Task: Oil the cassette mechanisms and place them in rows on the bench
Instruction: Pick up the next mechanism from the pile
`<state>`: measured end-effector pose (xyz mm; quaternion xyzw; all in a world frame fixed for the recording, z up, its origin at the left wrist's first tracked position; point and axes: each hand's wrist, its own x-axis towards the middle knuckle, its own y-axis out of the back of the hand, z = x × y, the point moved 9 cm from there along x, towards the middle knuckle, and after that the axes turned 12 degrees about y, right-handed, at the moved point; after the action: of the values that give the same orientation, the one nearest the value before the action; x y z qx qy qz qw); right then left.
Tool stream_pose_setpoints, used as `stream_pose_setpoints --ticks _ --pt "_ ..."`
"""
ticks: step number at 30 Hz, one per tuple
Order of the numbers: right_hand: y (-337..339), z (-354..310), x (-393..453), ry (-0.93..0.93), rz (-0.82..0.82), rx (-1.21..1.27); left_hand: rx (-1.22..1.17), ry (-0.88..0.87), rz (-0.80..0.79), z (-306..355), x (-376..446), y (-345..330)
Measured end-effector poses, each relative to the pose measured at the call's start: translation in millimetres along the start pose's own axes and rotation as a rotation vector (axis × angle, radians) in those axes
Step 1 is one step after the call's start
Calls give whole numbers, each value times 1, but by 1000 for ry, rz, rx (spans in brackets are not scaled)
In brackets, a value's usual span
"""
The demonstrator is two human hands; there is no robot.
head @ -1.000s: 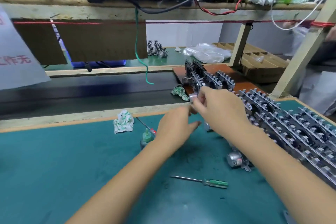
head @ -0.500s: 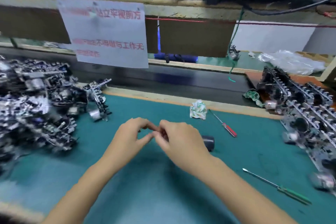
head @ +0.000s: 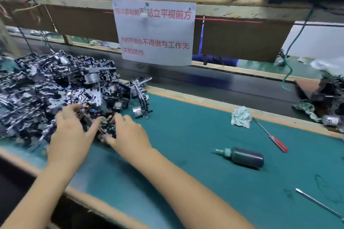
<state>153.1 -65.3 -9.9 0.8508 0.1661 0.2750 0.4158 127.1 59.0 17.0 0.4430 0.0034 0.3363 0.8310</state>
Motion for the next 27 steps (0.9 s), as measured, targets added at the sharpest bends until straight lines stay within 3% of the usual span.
stream_pose_setpoints --ticks 7,13,21,27 --pt "2 0 3 16 35 90 -205 78 -81 -7 3 -11" --pt "18 21 -41 -84 75 313 -278 -13 -190 19 -23 -14" --pt "73 84 -155 -415 346 942 -392 -397 -455 125 -98 -43" --pt "117 120 -267 -596 634 1062 -365 -813 -744 201 -196 -82"
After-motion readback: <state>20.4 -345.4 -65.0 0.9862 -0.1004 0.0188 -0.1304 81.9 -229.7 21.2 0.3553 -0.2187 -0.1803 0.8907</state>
